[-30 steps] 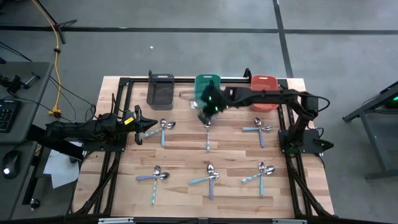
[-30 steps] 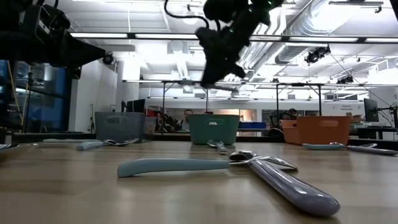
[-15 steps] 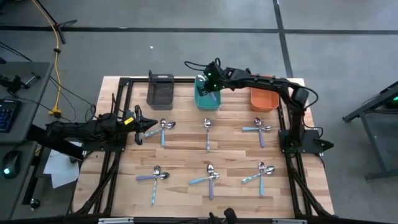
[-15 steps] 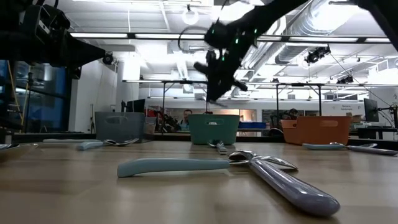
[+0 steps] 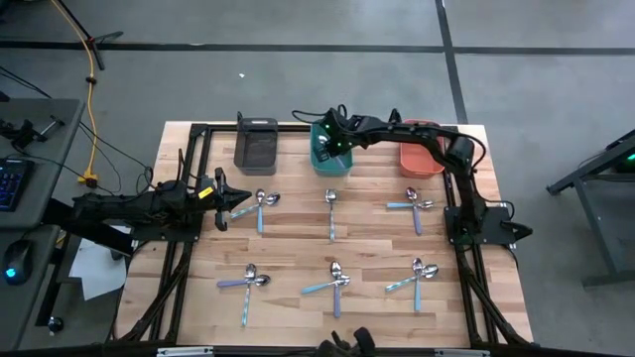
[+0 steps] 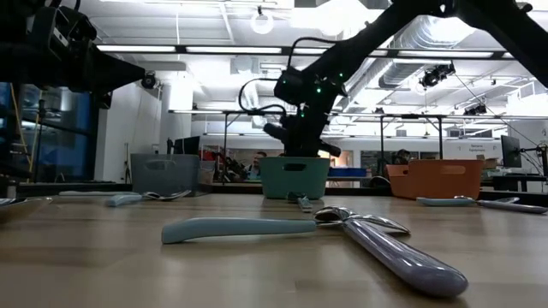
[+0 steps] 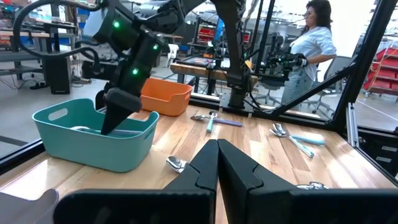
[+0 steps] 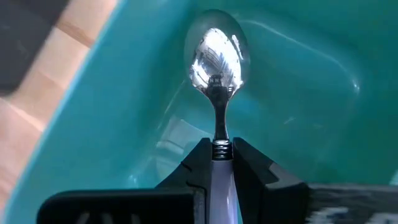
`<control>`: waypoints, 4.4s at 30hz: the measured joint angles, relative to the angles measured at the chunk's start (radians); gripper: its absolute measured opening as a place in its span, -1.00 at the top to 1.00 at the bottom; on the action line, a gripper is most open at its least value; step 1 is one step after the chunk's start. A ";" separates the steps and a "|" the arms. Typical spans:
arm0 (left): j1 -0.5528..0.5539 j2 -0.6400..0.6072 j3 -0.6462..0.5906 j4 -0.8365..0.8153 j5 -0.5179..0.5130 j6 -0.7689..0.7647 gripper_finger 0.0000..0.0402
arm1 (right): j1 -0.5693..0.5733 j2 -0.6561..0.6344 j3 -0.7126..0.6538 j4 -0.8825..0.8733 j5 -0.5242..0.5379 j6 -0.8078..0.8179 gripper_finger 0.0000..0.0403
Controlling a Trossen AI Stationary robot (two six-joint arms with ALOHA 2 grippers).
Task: Sort silverware by color (type)
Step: Put the top left purple spoon into the green bin, then put the top left white spoon into the black bin
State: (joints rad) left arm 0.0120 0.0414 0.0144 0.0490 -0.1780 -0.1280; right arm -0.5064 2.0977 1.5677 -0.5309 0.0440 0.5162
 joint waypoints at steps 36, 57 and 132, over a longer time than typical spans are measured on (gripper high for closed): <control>0.000 0.000 0.000 0.000 0.000 0.000 1.00 | 0.135 -0.052 0.152 0.054 0.086 -0.560 0.99; 0.000 0.000 0.000 0.000 0.000 0.000 1.00 | 0.315 0.059 0.152 0.437 0.061 -0.586 1.00; 0.007 0.880 0.275 -0.395 -0.097 -0.264 0.32 | 0.309 -0.815 -1.123 1.160 -0.045 -0.743 1.00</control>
State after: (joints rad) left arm 0.0193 0.9210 0.2897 -0.3456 -0.2747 -0.3916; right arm -0.1976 1.2831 0.4446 0.6295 -0.0013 -0.2265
